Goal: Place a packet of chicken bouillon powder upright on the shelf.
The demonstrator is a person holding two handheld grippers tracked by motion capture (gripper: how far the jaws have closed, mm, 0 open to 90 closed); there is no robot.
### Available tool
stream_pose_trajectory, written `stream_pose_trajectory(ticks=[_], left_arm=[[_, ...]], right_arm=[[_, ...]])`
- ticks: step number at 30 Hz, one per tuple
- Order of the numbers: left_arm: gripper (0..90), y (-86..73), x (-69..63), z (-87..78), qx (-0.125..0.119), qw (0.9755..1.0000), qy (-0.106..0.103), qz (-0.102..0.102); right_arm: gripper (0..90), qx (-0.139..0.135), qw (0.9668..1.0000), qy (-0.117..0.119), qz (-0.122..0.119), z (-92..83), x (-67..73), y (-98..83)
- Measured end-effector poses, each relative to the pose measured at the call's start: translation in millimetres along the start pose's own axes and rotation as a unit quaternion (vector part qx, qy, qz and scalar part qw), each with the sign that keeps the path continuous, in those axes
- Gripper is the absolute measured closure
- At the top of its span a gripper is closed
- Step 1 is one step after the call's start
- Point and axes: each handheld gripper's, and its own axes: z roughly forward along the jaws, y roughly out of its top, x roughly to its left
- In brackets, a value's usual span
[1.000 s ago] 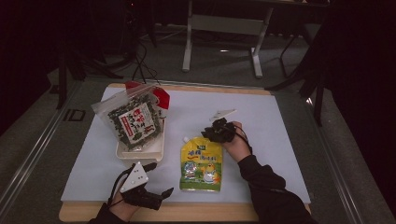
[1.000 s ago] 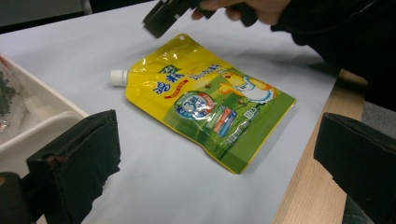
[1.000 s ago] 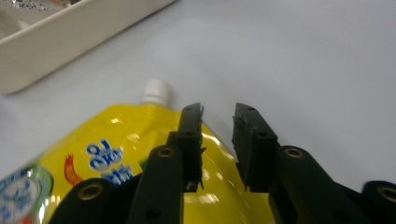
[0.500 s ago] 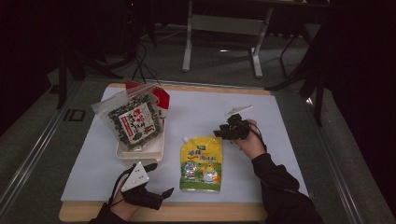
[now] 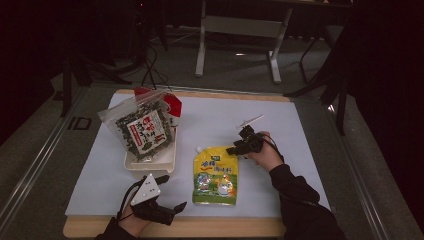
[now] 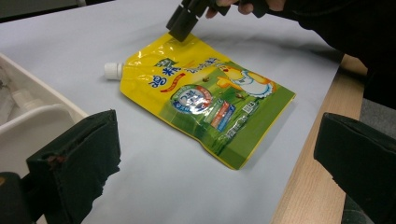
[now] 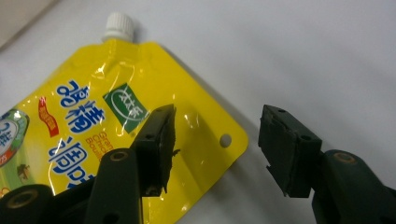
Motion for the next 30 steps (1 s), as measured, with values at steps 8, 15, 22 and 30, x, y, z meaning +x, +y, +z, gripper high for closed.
stream_pose_trajectory(ticks=[8,15,22,30], left_arm=[[1.6,0.3,0.3,-0.6,-0.002,1.0000,0.000,-0.002],[1.6,0.9,-0.1,-1.4,-0.006,1.0000,0.000,0.000],[1.6,3.0,0.3,-2.3,-0.019,0.9998,-0.005,0.001],[2.6,11.3,0.8,-3.1,0.006,0.9995,-0.023,-0.020]], right_arm=[[62.1,0.027,0.9991,0.031,-0.007,3.3,-0.9,-1.9],[89.4,0.048,0.9970,0.055,-0.023,2.1,6.3,1.7],[90.0,0.029,0.9973,0.019,-0.065,-11.2,24.8,5.4],[90.0,-0.015,0.9960,0.016,-0.086,-36.3,37.2,9.0]])
